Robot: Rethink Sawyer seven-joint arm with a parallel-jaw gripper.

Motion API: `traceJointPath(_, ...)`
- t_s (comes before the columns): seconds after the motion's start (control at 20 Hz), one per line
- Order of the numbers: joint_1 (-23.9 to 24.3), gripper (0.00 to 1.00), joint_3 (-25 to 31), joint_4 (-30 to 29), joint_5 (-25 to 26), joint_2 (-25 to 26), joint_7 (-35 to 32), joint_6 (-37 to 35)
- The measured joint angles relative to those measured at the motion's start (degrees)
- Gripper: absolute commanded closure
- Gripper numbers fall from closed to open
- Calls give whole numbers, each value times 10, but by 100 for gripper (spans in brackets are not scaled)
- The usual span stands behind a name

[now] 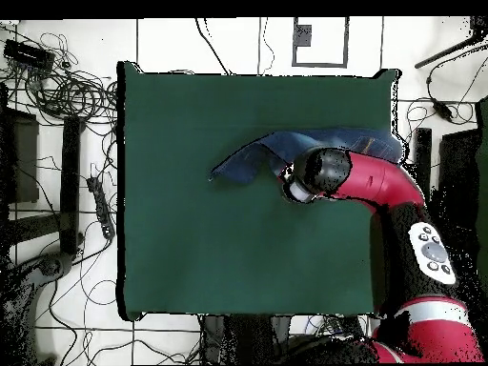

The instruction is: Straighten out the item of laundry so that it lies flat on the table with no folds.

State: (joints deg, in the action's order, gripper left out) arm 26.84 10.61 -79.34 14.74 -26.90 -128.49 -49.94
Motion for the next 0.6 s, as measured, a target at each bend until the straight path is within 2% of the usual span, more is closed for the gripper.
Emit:
traceJointPath(0.35, -8, 0, -10, -2, 1, 29, 0, 15)
traceJointPath(0.6, -41, 0, -48, 4, 20, 61, 0, 63)
